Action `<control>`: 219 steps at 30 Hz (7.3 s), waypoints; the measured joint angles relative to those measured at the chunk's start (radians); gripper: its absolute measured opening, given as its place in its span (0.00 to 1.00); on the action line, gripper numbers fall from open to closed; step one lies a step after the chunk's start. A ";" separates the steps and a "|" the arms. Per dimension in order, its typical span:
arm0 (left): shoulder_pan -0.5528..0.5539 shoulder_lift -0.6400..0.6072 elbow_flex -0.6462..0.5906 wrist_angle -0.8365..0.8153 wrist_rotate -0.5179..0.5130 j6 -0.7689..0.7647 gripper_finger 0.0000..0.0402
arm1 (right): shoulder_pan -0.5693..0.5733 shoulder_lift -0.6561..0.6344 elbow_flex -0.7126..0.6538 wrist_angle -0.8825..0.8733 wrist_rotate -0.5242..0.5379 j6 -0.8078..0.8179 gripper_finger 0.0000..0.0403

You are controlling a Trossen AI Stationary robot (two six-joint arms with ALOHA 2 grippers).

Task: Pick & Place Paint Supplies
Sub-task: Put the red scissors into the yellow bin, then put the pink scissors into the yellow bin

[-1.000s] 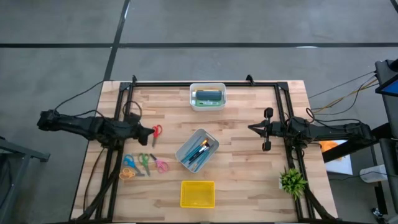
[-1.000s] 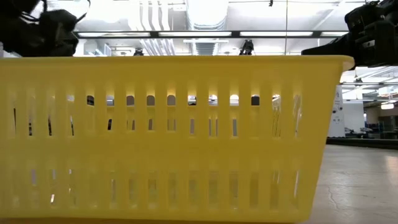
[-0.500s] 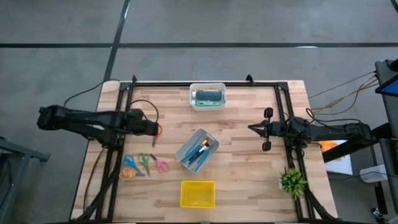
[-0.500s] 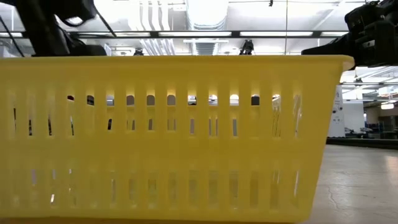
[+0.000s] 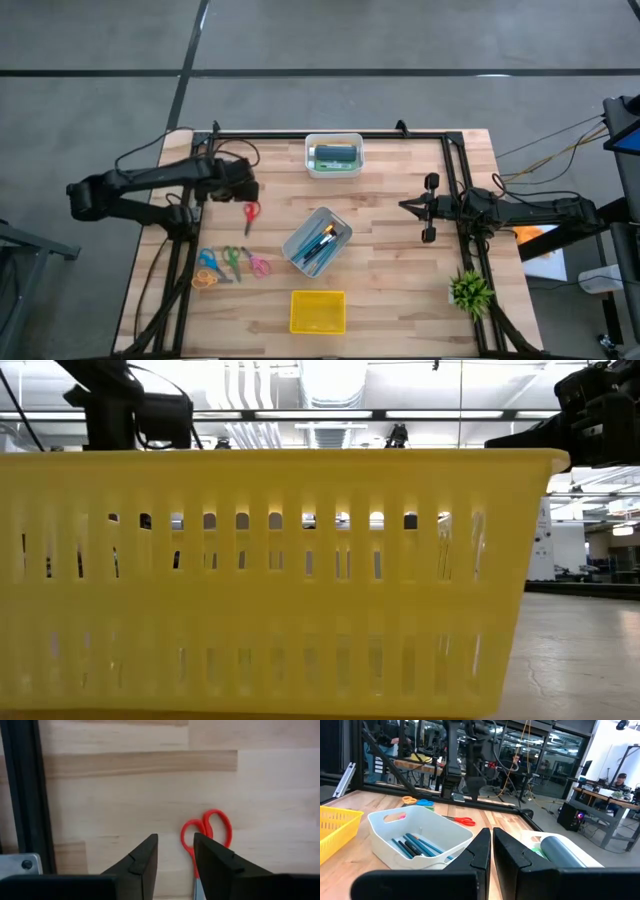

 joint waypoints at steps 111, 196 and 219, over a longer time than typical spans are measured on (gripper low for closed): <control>-0.882 0.275 0.300 0.455 -0.157 0.493 0.01 | 0.000 0.000 0.000 0.000 0.000 0.000 0.04; -0.860 0.950 0.819 0.489 0.072 0.900 0.01 | 0.000 0.001 0.000 -0.029 -0.001 0.000 0.04; -0.863 0.951 0.819 0.498 0.080 0.882 0.13 | 0.000 0.000 0.000 -0.029 -0.001 0.000 0.04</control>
